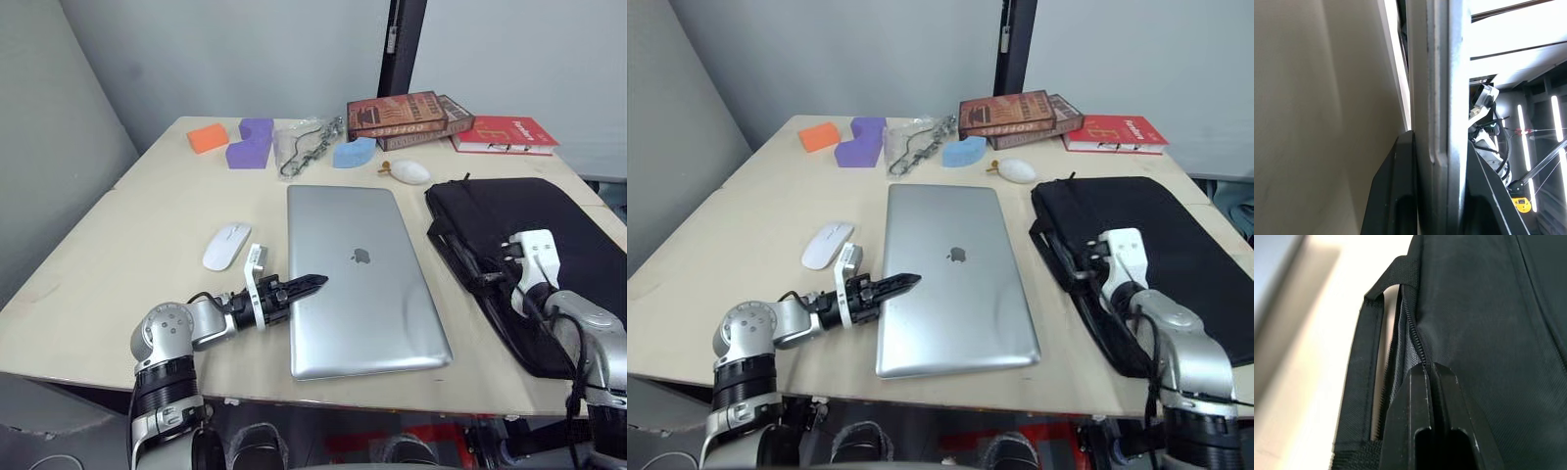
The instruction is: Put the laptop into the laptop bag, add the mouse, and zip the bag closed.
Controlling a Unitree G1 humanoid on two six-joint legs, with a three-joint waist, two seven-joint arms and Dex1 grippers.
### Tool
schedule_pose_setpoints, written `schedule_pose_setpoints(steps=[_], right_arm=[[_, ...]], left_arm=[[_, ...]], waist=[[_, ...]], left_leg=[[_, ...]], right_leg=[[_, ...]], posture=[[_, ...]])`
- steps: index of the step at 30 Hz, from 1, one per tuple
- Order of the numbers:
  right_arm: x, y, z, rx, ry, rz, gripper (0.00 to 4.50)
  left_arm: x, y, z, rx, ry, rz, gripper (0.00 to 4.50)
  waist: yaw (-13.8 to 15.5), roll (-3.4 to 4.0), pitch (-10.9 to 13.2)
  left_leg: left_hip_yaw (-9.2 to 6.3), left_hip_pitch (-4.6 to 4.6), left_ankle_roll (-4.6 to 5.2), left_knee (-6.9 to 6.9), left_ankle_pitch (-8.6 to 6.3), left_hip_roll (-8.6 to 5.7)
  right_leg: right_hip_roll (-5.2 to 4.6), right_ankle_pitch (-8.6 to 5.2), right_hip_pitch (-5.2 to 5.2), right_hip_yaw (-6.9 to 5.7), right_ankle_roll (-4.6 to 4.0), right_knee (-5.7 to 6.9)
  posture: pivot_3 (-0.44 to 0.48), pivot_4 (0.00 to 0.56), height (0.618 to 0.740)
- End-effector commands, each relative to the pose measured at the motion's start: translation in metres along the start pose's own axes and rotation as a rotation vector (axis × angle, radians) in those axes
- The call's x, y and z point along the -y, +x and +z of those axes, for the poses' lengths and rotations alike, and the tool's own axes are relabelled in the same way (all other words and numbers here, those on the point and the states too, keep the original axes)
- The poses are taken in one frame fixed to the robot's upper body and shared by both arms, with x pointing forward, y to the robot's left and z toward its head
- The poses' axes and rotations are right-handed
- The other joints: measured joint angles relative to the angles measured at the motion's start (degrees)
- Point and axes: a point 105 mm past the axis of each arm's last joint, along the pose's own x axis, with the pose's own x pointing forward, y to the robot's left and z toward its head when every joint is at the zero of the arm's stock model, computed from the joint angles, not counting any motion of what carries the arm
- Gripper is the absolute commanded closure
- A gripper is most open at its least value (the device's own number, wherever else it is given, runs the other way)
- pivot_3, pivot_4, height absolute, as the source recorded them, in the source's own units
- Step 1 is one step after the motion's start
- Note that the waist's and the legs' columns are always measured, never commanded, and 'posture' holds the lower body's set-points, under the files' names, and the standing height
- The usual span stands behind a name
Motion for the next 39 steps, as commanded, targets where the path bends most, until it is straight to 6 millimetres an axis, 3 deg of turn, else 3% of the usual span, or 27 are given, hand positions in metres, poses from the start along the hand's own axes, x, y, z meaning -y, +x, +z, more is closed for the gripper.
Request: schedule_pose_setpoints(steps=[1, 8, 13, 19, 29, 34, 39], right_arm=[[-0.001, -0.013, 0.031, 0.088, 0.149, 0.065, 4.47], [-0.021, -0.026, 0.065, 0.120, 0.266, 0.240, 4.47], [-0.028, -0.028, 0.080, 0.147, 0.344, 0.304, 4.47], [-0.037, -0.024, 0.071, 0.139, 0.400, 0.305, 4.47], [-0.034, -0.023, 0.069, 0.139, 0.412, 0.277, 4.47], [-0.040, -0.019, 0.069, 0.149, 0.436, 0.288, 4.47], [-0.058, -0.017, 0.061, 0.129, 0.474, 0.318, 4.47]], left_arm=[[0.019, 0.002, 0.006, 0.010, 0.031, -0.103, 4.16], [0.020, 0.006, 0.013, 0.023, 0.018, -0.115, 4.16], [0.037, 0.019, 0.019, -0.005, -0.006, -0.202, 4.16], [0.044, 0.034, 0.024, -0.033, -0.081, -0.246, 4.16], [0.044, 0.029, 0.031, -0.037, -0.079, -0.236, 4.16], [0.033, 0.042, 0.022, -0.124, -0.114, -0.153, 4.16], [0.042, 0.057, 0.029, -0.107, -0.103, -0.191, 4.16]], waist=[[0.1, 0.00, 0.0], [0.4, 0.02, 0.0], [0.5, 0.02, 0.0], [0.9, 0.03, 0.0], [0.9, 0.03, 0.0], [1.3, 0.03, 0.0], [1.2, 0.03, 0.0]], left_leg=[[0.00, 0.00, 0.00, 0.01, 0.00, 0.00], [-0.01, 0.01, -0.02, 0.01, 0.00, 0.00], [-0.01, -0.02, -0.02, 0.12, 0.00, 0.00], [-0.01, -0.05, -0.05, 0.14, 0.02, -0.02], [-0.01, -0.07, -0.09, 0.11, 0.02, -0.02], [-0.03, -0.08, -0.11, 0.12, 0.04, -0.02], [-0.03, -0.12, -0.32, 0.14, 0.16, -0.04]], right_leg=[[0.00, 0.00, 0.00, -0.01, 0.00, 0.00], [0.00, 0.02, 0.01, 0.00, 0.03, 0.02], [0.00, 0.06, -0.01, 0.02, 0.11, 0.10], [-0.02, 0.08, -0.01, 0.03, 0.13, 0.07], [-0.02, 0.13, -0.02, 0.02, 0.23, 0.01], [-0.02, 0.15, -0.01, 0.01, 0.27, 0.01], [-0.03, 0.19, -0.02, 0.01, 0.34, -0.02]], posture=[[0.000, 0.150, 0.734], [0.000, 0.150, 0.734], [0.000, 0.150, 0.734], [0.000, 0.150, 0.734], [0.000, 0.150, 0.734], [0.000, 0.150, 0.734], [0.000, 0.150, 0.734]])
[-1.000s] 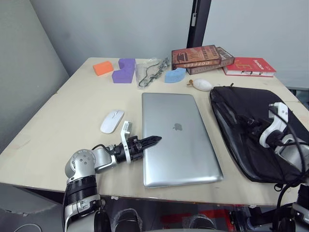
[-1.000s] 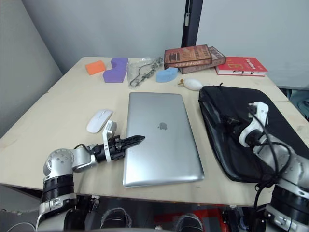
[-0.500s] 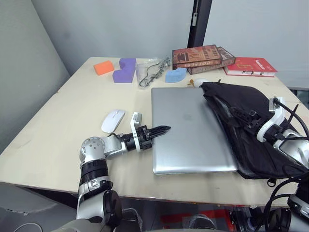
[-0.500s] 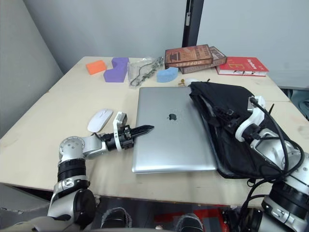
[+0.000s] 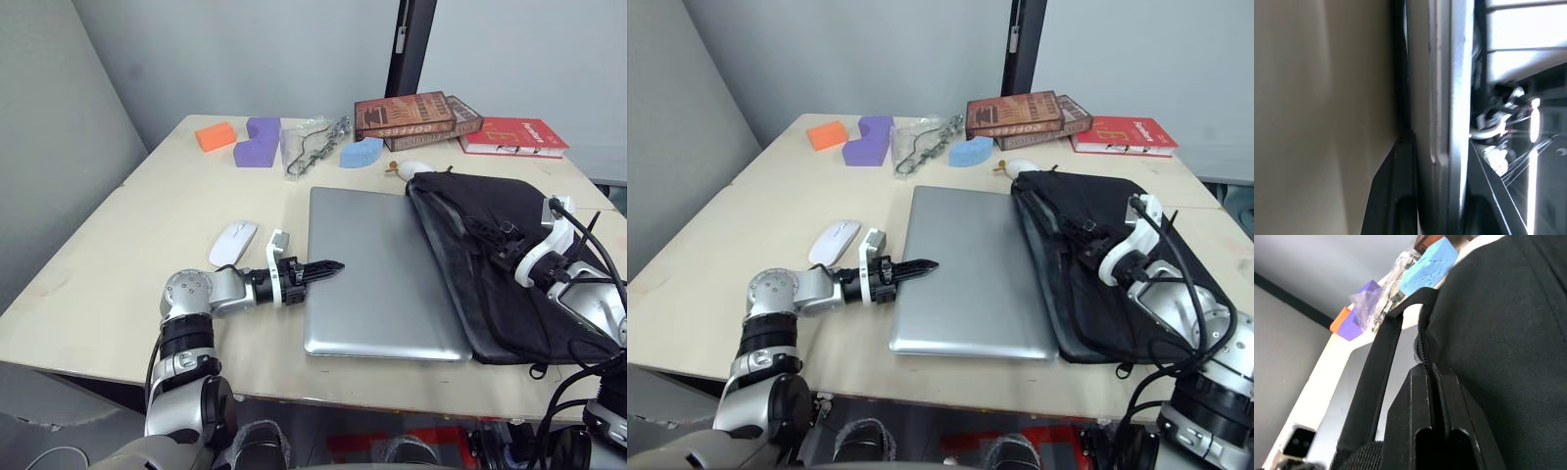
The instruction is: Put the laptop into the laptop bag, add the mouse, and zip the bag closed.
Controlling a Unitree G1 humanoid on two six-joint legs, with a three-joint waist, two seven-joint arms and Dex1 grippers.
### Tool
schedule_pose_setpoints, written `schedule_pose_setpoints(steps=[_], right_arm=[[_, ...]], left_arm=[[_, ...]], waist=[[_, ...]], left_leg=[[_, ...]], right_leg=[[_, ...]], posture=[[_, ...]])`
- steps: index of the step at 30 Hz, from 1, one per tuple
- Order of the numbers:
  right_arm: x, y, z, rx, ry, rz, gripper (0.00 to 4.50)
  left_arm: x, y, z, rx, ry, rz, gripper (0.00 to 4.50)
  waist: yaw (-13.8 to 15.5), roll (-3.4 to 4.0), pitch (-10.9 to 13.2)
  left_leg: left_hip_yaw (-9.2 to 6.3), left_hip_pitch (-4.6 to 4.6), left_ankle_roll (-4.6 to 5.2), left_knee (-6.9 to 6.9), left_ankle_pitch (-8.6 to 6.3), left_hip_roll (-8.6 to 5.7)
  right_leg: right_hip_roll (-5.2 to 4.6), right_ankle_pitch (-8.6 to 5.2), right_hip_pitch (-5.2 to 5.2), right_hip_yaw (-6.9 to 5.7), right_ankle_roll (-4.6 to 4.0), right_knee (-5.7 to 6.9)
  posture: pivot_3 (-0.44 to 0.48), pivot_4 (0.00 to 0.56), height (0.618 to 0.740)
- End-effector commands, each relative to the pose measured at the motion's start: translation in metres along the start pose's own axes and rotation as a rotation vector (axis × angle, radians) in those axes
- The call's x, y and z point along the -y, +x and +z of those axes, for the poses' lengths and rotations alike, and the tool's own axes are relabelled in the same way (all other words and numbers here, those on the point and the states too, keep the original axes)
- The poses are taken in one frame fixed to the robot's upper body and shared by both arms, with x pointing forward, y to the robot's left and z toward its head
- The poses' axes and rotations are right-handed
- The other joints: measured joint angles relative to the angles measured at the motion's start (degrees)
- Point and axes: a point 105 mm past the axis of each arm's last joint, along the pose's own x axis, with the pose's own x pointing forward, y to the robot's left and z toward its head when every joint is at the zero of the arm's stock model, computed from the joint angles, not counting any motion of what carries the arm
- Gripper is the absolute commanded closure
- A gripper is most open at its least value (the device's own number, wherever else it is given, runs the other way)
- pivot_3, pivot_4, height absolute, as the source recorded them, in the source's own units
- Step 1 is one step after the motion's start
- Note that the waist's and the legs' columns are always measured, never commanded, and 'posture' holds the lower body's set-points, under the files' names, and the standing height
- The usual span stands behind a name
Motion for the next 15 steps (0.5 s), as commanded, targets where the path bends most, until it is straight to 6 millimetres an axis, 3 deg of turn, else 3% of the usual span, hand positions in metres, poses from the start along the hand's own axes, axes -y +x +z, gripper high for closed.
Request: schedule_pose_setpoints(steps=[1, 9, 15], right_arm=[[-0.026, 0.003, -0.008, 0.006, 0.013, 0.093, 4.47], [-0.041, 0.009, -0.023, -0.008, 0.064, 0.121, 4.47], [-0.067, 0.023, -0.036, -0.036, 0.115, 0.204, 4.47]], left_arm=[[0.041, 0.020, 0.011, 0.003, 0.079, -0.175, 4.16], [0.048, 0.035, 0.013, 0.002, 0.104, -0.203, 4.16], [0.046, 0.041, 0.012, 0.011, 0.125, -0.195, 4.16]], waist=[[0.0, 0.00, 0.0], [-0.3, 0.00, 0.0], [-0.4, 0.00, 0.0]], left_leg=[[0.00, 0.00, 0.00, -0.01, 0.00, 0.00], [-0.01, -0.02, -0.01, -0.03, 0.00, 0.00], [-0.01, -0.03, -0.01, 0.00, 0.00, 0.00]], right_leg=[[0.00, 0.00, 0.00, 0.00, 0.00, 0.00], [0.00, 0.05, -0.01, -0.01, 0.10, -0.04], [0.00, 0.06, -0.01, 0.00, 0.12, -0.04]], posture=[[0.000, 0.150, 0.734], [0.000, 0.150, 0.734], [0.000, 0.150, 0.734]])
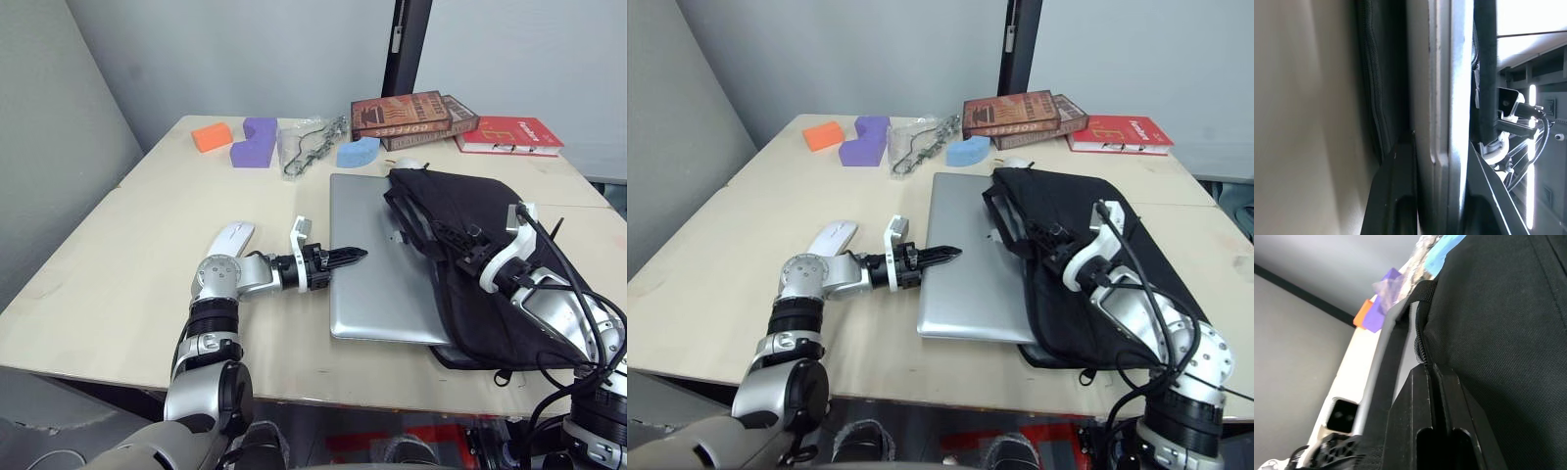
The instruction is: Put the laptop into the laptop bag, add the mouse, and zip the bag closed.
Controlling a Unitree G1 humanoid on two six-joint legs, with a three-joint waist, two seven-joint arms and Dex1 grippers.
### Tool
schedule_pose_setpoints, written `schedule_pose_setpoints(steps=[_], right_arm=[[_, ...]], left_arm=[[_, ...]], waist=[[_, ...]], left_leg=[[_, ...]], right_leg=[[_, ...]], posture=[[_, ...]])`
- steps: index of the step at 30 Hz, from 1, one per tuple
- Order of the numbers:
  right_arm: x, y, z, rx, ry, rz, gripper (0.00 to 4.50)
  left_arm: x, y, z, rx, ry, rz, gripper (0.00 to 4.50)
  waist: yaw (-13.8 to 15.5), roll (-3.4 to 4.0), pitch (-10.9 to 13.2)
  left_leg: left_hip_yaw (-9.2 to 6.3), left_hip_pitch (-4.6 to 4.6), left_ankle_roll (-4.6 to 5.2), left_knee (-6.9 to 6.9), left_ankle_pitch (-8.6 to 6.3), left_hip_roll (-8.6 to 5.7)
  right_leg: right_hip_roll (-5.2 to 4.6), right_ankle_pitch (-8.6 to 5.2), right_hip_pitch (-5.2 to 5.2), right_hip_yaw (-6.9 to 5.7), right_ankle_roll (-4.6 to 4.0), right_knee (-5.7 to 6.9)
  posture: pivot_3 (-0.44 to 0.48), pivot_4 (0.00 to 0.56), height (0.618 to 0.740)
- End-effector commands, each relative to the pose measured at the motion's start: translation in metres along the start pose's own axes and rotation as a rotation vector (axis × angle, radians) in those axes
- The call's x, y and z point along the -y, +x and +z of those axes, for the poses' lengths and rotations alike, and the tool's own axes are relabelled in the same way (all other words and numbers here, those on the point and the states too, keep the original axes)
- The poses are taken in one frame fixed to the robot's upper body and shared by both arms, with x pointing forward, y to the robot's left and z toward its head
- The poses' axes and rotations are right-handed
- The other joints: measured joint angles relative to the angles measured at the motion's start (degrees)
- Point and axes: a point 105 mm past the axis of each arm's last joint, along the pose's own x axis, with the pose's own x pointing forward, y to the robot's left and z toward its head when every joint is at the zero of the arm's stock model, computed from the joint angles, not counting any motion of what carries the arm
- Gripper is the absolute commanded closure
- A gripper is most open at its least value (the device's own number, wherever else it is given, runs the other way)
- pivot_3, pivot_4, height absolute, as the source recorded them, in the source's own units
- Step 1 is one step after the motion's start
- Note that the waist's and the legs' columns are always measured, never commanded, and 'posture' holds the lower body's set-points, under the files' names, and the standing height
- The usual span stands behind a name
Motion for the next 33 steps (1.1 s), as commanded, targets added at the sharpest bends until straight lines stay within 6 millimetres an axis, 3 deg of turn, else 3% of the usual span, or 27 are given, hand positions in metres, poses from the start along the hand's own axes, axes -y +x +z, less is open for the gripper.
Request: schedule_pose_setpoints(steps=[1, 6, 13, 33], right_arm=[[-0.029, 0.007, -0.003, 0.005, 0.002, 0.110, 4.47], [-0.049, 0.020, -0.031, -0.104, 0.066, 0.196, 4.47], [-0.066, 0.027, -0.042, -0.151, 0.112, 0.256, 4.47], [-0.068, 0.029, -0.041, -0.150, 0.122, 0.242, 4.47]], left_arm=[[0.034, 0.007, 0.008, 0.026, 0.071, -0.170, 4.16], [0.030, 0.011, 0.010, 0.053, 0.078, -0.154, 4.16], [0.028, 0.024, -0.001, 0.039, 0.076, -0.157, 4.16], [0.032, 0.062, -0.022, -0.015, 0.135, -0.192, 4.16]], waist=[[0.0, 0.00, 0.0], [0.0, 0.00, 0.0], [0.3, 0.00, 0.0], [0.3, 0.00, 0.0]], left_leg=[[0.00, -0.01, 0.00, 0.00, 0.00, 0.00], [-0.08, -0.20, 0.00, 0.01, 0.00, 0.00], [-0.18, -0.38, 0.00, 0.02, 0.01, -0.01], [-0.21, -0.42, 0.02, 0.11, 0.01, -0.03]], right_leg=[[0.00, 0.00, -0.01, 0.00, 0.01, 0.00], [0.00, 0.19, -0.07, -0.07, 0.33, -0.10], [-0.01, 0.21, -0.12, -0.16, 0.37, -0.17], [-0.04, 0.26, -0.11, -0.17, 0.45, -0.15]], posture=[[0.000, 0.150, 0.734], [0.000, 0.150, 0.734], [0.000, 0.150, 0.734], [0.000, 0.150, 0.734]])
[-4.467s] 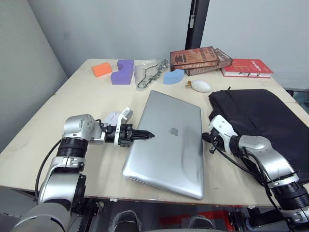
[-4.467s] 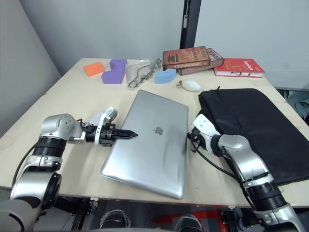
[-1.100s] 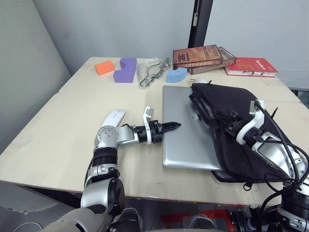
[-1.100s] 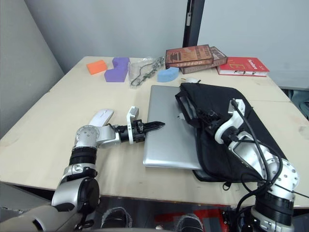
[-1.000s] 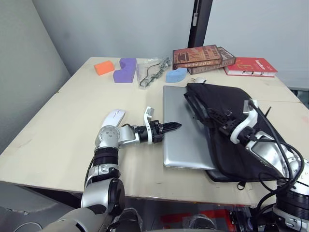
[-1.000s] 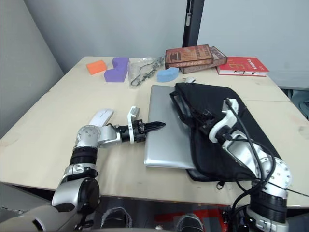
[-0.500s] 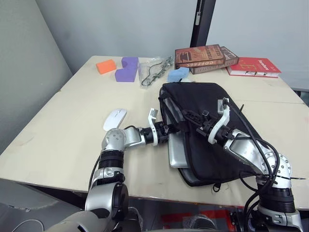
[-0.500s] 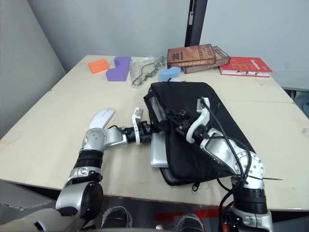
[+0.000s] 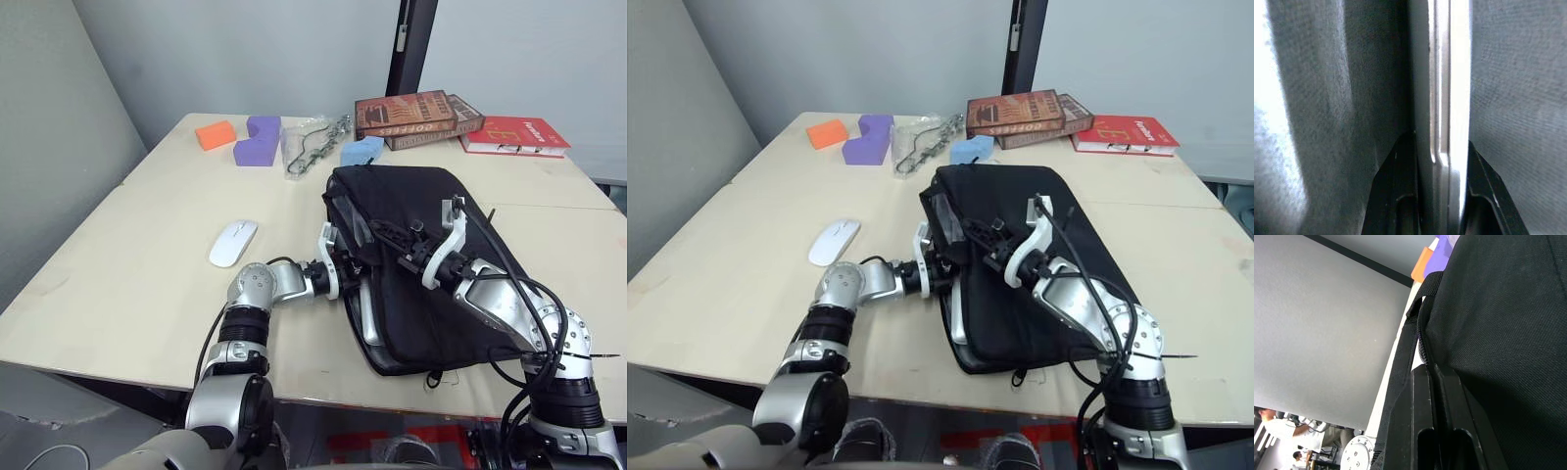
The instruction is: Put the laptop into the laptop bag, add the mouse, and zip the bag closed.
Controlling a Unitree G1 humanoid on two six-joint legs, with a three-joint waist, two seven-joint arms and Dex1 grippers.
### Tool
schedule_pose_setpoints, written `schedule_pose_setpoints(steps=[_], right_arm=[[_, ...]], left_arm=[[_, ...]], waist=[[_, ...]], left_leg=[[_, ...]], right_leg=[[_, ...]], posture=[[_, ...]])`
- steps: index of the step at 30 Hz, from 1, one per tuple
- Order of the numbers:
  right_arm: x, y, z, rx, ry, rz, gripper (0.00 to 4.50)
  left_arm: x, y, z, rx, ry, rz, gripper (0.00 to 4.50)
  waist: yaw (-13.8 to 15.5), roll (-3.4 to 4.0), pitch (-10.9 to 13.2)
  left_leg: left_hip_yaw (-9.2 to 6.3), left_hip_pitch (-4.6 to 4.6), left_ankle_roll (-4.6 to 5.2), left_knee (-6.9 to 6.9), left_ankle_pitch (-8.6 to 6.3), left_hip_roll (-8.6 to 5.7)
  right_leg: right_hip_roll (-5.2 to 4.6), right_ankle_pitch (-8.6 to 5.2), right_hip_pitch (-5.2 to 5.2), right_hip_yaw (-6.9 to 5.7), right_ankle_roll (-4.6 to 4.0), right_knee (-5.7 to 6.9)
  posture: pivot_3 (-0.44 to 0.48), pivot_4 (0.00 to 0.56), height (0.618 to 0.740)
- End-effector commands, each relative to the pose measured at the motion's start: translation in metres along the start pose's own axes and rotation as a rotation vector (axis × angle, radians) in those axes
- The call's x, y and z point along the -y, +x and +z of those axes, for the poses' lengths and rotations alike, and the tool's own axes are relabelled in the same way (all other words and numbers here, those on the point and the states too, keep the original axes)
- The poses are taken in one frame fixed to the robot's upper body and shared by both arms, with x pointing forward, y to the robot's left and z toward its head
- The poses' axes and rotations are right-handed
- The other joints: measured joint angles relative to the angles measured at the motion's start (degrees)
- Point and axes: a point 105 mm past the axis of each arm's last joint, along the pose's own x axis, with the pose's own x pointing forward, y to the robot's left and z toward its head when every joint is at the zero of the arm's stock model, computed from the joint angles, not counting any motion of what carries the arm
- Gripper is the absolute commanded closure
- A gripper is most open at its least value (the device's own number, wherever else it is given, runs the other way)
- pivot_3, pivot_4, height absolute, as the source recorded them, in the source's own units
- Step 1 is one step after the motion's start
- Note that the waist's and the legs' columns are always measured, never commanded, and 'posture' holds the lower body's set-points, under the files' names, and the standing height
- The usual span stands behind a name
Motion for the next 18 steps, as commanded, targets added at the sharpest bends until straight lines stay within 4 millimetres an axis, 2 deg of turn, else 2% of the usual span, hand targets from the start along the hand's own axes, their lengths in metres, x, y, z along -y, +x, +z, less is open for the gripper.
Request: schedule_pose_setpoints(steps=[1, 2, 4, 10, 18], right_arm=[[-0.019, 0.000, 0.002, 0.013, -0.018, 0.074, 4.47], [-0.018, -0.001, 0.003, 0.014, -0.019, 0.071, 4.47], [-0.017, -0.001, 0.004, 0.018, -0.021, 0.067, 4.50], [-0.015, -0.002, 0.007, 0.026, -0.025, 0.060, 4.50], [-0.013, -0.003, 0.010, 0.028, -0.037, 0.061, 4.50]], left_arm=[[0.037, 0.016, 0.002, -0.005, 0.081, -0.167, 4.16], [0.036, 0.016, 0.002, 0.000, 0.089, -0.161, 4.16], [0.036, 0.013, 0.004, 0.011, 0.100, -0.165, 3.16], [0.028, -0.005, 0.010, 0.007, 0.144, -0.109, 1.06], [0.025, -0.029, 0.012, -0.029, 0.185, -0.077, 1.06]], waist=[[0.0, 0.00, 0.0], [-0.1, 0.00, 0.0], [-0.1, 0.00, 0.0], [-0.4, 0.00, 0.0], [-0.4, 0.01, 0.0]], left_leg=[[0.00, 0.00, 0.00, 0.00, 0.00, 0.00], [0.00, 0.00, 0.00, 0.00, 0.00, 0.00], [0.00, 0.00, 0.00, 0.00, 0.00, 0.00], [0.00, 0.03, 0.00, 0.03, 0.00, 0.00], [0.00, 0.05, 0.00, 0.08, 0.00, 0.00]], right_leg=[[0.00, 0.00, 0.00, 0.00, 0.00, 0.00], [0.00, 0.00, 0.00, 0.00, 0.00, 0.01], [0.00, 0.00, 0.00, 0.00, 0.00, 0.01], [0.00, -0.01, 0.02, 0.02, -0.02, 0.07], [0.00, -0.04, 0.03, 0.03, -0.07, 0.08]], posture=[[0.000, 0.150, 0.734], [0.000, 0.150, 0.734], [0.000, 0.150, 0.734], [0.000, 0.150, 0.734], [0.000, 0.150, 0.734]])
